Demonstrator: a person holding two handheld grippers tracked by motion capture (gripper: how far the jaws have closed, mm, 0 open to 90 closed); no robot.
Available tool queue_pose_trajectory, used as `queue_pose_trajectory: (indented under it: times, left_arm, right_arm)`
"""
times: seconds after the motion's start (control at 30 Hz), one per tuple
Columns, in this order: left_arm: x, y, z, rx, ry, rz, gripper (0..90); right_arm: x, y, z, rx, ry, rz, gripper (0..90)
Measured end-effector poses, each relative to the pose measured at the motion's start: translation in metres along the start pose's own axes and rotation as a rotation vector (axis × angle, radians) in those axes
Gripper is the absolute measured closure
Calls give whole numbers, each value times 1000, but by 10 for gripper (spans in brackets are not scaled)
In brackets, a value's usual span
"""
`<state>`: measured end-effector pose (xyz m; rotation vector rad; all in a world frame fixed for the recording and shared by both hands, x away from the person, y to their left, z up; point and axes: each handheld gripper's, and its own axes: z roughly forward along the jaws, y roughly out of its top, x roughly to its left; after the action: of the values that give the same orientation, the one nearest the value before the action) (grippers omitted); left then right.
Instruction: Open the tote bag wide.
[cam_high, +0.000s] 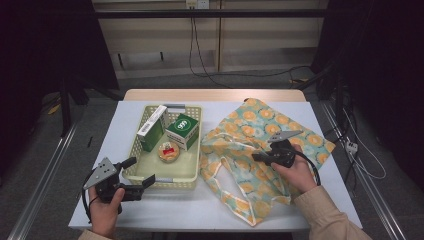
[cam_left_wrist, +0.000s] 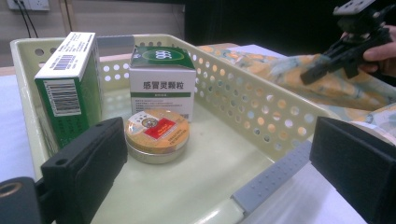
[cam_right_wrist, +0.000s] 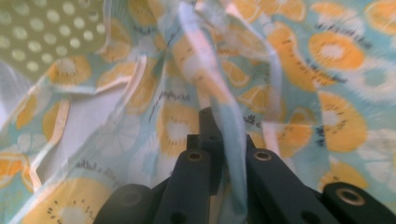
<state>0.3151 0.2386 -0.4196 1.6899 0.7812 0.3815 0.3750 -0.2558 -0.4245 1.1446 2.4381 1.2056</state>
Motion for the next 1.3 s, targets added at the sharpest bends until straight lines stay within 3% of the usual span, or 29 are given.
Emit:
queue_pose_trajectory:
  times: [0.1,0.23,0.27,0.4,0.5,0.63,0.77,0.97,1.07,1.13,1.2,1.3]
  left_arm:
    - [0,0,0,0,-4,3,38]
    - [0,0,1,-2,-1,-3,38]
    - [0,0,1,-2,-2,-3,38]
    - [1,-1,1,1,-4,-3,38]
    - [1,-1,1,1,-5,-5,38]
    - [2,-1,1,4,-5,-5,38]
    - [2,-2,2,5,-5,-10,38]
    - [2,-2,2,5,-7,-8,38]
    - [2,-1,2,6,-8,-5,38]
    - [1,-1,2,3,-8,-7,38]
    - [1,-1,2,4,-8,-7,38]
    - [1,-1,1,4,-7,-6,38]
  right_arm:
    - [-8,2,-7,-32,-34,-4,900]
    - [-28,0,-13,-57,-136,25,900]
    - [-34,-1,-14,-63,-143,37,899]
    - [-54,-6,-6,-20,-206,37,878]
    - [-60,-10,6,-5,-219,21,821]
    - [-59,-13,17,9,-210,19,734]
    - [-54,-13,26,32,-196,1,581]
    - [-43,-10,32,22,-162,-15,341]
    - [-36,-10,37,56,-153,-47,251]
    - [-34,-10,39,60,-144,-59,240]
    - [-35,-9,38,57,-184,-63,276]
    - [-43,-9,34,66,-245,-55,248]
